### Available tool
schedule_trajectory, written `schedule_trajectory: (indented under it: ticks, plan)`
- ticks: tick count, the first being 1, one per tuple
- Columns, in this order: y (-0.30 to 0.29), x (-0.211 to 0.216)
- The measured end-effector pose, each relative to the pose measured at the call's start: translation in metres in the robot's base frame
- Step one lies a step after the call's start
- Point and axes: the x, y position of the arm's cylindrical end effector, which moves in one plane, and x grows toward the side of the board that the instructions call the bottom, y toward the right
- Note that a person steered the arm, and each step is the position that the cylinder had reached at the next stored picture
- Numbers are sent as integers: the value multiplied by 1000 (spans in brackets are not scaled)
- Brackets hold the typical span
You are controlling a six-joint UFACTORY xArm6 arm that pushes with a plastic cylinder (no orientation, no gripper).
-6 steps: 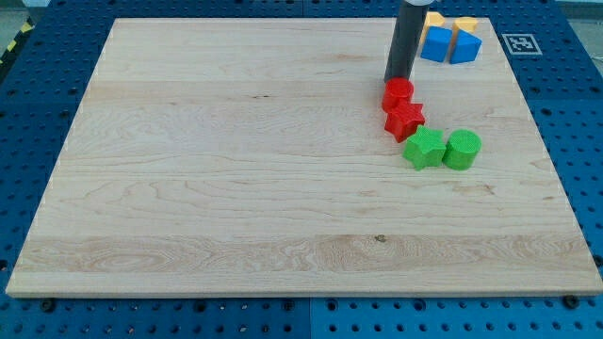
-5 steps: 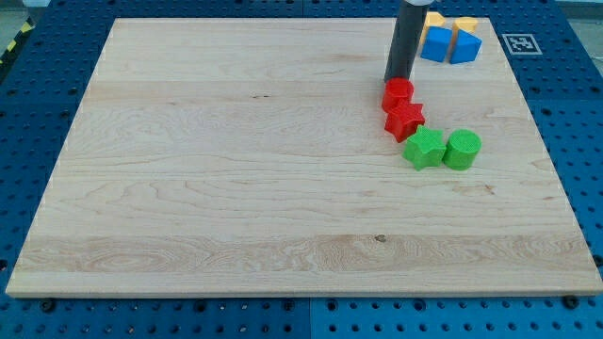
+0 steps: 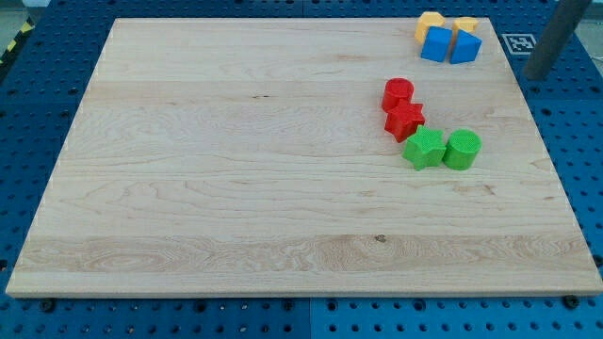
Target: Push blue cube into red circle
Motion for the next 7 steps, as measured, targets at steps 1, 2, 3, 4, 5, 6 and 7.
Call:
schedule_trajectory:
  ticks: [1,2,3,4,5,6,7]
  plan:
    - [-7,-40]
    - [-27,-91]
    - [-56,-120]
    - [-116,-120]
    - [-132,-113]
    - [-133,-89]
    - [-133,-88]
